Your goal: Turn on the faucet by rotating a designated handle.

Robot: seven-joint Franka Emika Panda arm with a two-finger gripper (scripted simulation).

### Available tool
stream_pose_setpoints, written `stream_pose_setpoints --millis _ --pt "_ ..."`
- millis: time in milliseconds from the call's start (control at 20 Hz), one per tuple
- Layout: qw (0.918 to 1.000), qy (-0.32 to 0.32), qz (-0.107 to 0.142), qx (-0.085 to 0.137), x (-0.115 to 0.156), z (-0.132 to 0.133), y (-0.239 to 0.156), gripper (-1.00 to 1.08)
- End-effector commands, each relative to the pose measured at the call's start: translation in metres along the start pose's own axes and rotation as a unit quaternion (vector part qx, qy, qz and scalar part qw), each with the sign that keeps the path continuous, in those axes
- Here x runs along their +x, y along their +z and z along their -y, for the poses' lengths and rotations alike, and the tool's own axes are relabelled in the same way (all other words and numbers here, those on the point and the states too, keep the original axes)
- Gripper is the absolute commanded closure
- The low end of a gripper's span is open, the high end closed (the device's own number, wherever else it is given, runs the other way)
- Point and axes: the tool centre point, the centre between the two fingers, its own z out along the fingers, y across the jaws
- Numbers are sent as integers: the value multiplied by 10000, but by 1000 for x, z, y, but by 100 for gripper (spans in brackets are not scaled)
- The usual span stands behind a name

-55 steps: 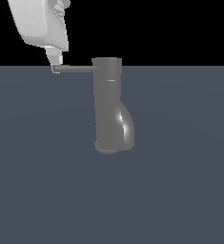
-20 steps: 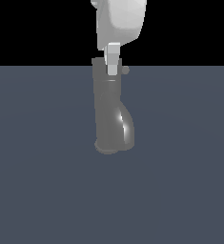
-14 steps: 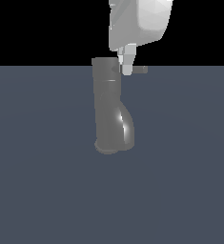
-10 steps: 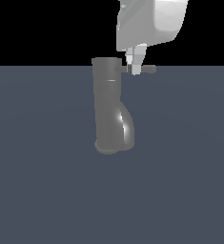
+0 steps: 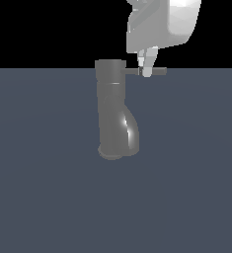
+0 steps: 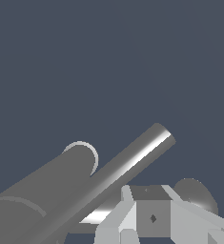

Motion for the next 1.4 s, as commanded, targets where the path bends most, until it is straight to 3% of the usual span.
stream_pose_setpoints --millis 0,1350 --pt "10000 24 -4 16 8 7 0 108" --pt "9999 123 0 17 68 60 0 108"
